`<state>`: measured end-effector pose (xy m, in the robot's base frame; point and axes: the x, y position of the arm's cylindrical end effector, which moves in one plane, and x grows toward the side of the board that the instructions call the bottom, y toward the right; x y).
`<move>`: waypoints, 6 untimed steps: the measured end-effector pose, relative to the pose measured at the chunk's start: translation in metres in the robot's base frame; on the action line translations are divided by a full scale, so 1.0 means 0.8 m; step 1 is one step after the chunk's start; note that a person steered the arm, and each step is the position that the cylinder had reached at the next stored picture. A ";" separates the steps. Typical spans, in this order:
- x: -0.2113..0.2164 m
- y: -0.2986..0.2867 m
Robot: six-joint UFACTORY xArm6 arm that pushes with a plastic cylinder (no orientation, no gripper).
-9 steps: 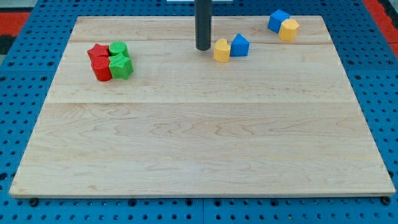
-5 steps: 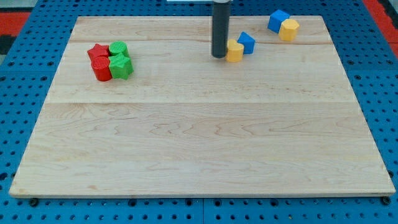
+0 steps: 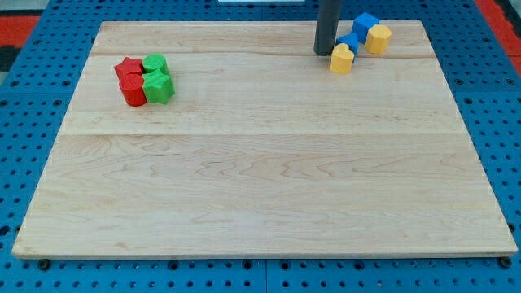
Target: Push the yellow heart and blue triangle towards the top right side of board
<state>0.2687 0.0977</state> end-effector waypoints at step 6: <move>0.006 0.039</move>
<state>0.2735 0.1286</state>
